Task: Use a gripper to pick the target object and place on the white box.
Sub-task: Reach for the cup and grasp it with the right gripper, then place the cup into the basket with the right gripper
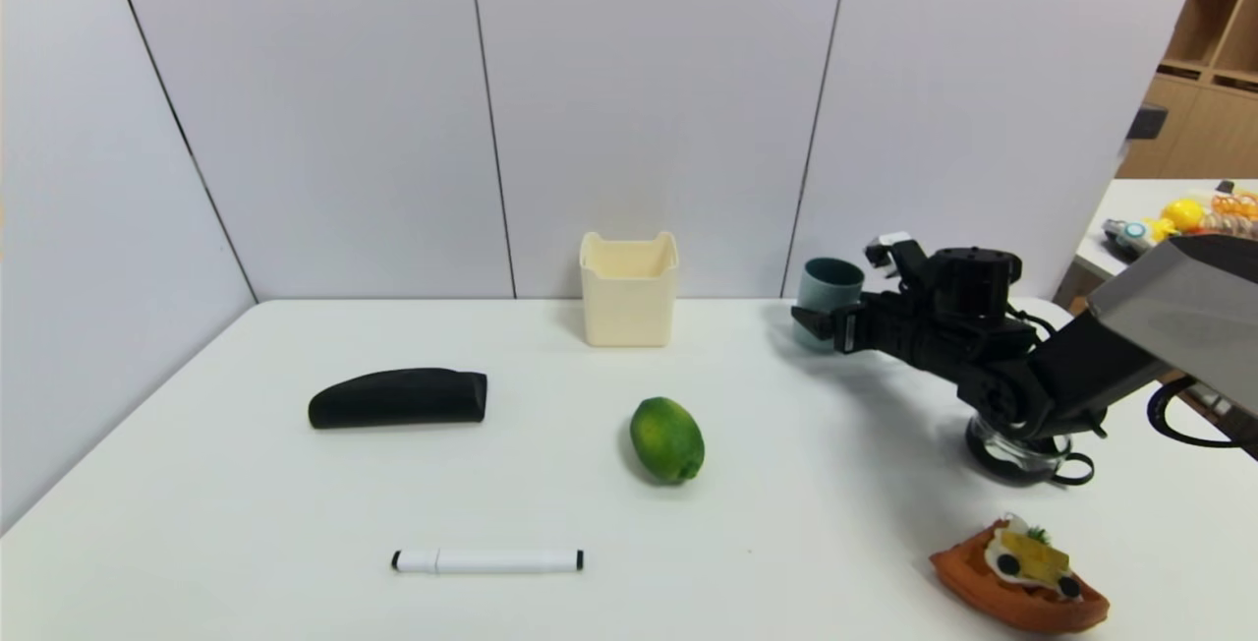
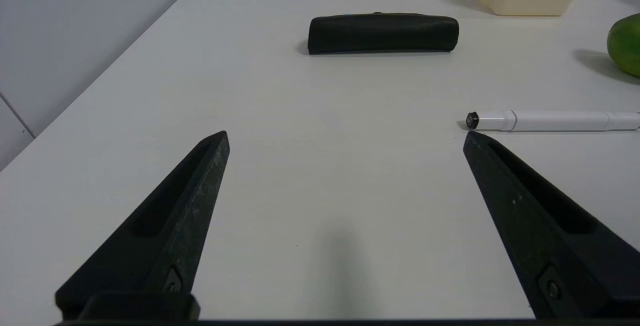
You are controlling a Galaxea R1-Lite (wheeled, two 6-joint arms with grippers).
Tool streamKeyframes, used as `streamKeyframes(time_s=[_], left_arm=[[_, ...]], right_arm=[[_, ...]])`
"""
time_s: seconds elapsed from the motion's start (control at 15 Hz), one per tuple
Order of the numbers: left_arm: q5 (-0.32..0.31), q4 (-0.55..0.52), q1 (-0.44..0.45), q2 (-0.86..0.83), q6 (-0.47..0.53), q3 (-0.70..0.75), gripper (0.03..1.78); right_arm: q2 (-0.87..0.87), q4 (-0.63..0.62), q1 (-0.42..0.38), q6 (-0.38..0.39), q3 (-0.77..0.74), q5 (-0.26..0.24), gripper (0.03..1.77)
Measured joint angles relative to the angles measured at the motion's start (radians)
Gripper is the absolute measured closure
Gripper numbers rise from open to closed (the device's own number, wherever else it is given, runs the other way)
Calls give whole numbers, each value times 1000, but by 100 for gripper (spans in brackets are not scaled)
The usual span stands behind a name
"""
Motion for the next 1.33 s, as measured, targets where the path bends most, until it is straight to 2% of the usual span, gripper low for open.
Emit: streamKeyframes(time_s=[0.53, 0.73, 0.8, 1.13, 1.33], left_arm=[[0, 0, 0, 0, 0, 0, 12], [0, 0, 0, 0, 1, 0, 12], [0, 0, 0, 0, 0, 0, 12], [0, 0, 0, 0, 0, 0, 12], [-1, 0, 0, 0, 0, 0, 12]], right_arm=[[26, -11, 5, 35, -38, -1, 9], [37, -18, 7, 44, -44, -2, 58], [39, -19, 7, 45, -44, -1, 65], [38, -30, 7, 53, -44, -1, 69], [8, -60, 23, 99, -85, 4, 69]])
